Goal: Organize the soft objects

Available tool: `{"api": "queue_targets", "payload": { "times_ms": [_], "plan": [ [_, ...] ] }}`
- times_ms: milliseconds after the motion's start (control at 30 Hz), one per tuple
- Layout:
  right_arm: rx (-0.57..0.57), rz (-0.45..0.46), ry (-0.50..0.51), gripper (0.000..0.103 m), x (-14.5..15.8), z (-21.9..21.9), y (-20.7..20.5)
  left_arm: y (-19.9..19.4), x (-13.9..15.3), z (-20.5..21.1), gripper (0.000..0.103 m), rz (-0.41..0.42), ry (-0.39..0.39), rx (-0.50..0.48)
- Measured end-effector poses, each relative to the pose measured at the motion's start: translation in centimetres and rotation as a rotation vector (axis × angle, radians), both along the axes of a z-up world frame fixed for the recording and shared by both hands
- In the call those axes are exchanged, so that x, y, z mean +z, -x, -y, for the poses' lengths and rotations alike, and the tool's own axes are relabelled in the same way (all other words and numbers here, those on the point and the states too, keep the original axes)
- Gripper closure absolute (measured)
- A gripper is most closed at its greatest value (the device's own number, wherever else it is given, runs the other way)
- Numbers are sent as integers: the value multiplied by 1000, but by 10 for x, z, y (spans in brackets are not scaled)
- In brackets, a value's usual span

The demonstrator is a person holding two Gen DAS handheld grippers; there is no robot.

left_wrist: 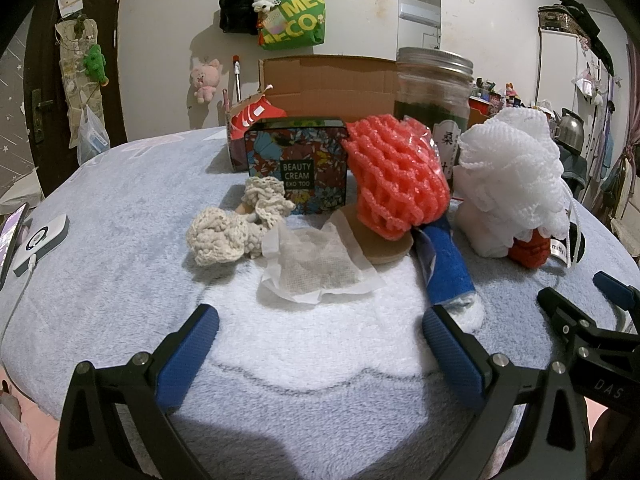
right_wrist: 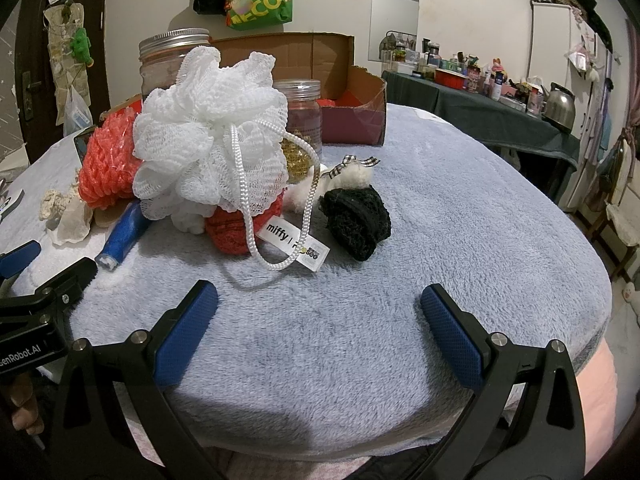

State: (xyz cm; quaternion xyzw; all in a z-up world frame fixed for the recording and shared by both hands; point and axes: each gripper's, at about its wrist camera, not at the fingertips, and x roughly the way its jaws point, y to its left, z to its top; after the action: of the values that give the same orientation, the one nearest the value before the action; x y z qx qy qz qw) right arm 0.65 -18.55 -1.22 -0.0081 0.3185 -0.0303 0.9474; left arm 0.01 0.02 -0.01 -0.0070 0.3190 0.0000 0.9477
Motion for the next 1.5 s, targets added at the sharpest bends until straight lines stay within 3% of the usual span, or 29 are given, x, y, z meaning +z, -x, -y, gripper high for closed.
{"api": "queue_targets", "payload": {
  "times_ms": [533,767,1000,1400,1500],
  "plan": [
    [13,-11,-14,0,1,1,-1,0,3,-2,0,-11,18,-19],
    [40,-5,-36,0,16,8,0,1,28,-8,0,6,39,-62],
    [64,65,-22,0,43,2,2,-9,49,-8,0,25,34,-114],
    [234,110,-104,0,88,5,-34,-49,72,-5,0,19,44,-201],
    [291,87,-137,0,87,7,-50,-59,71,-5,8,-1,44,-218]
  ]
}}
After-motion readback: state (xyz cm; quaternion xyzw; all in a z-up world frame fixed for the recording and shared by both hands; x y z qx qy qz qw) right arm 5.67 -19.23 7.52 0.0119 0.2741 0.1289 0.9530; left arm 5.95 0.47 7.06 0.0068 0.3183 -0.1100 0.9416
